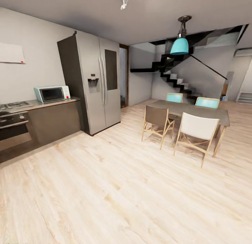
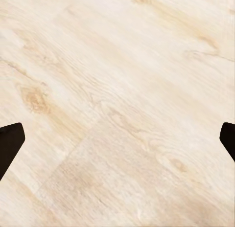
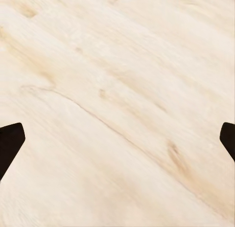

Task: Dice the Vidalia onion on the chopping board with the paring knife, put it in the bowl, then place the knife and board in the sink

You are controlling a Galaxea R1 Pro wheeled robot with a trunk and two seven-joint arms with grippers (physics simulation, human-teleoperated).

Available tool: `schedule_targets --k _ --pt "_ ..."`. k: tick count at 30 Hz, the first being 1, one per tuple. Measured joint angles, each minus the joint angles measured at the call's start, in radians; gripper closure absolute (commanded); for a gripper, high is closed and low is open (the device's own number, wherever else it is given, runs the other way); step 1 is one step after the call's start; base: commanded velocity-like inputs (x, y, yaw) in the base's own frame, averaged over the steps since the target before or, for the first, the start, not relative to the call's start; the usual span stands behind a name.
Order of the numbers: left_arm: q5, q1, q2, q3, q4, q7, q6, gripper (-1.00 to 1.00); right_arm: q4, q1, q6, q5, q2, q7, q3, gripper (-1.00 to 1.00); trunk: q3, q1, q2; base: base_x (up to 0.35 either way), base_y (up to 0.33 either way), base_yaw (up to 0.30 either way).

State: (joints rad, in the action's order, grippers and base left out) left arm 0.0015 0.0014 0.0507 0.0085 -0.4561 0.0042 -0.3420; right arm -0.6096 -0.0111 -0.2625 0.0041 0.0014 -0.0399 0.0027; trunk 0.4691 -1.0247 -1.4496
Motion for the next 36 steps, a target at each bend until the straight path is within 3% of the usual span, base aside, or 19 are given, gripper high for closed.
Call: schedule_targets --k 36 --pt "0.0 0.0 0.0 0.001 -0.002 0.0 0.0 -1.0 0.0 0.0 0.0 0.0 0.0 0.0 0.0 -1.0 0.0 0.0 0.0 0.183 -0.138 0.277"
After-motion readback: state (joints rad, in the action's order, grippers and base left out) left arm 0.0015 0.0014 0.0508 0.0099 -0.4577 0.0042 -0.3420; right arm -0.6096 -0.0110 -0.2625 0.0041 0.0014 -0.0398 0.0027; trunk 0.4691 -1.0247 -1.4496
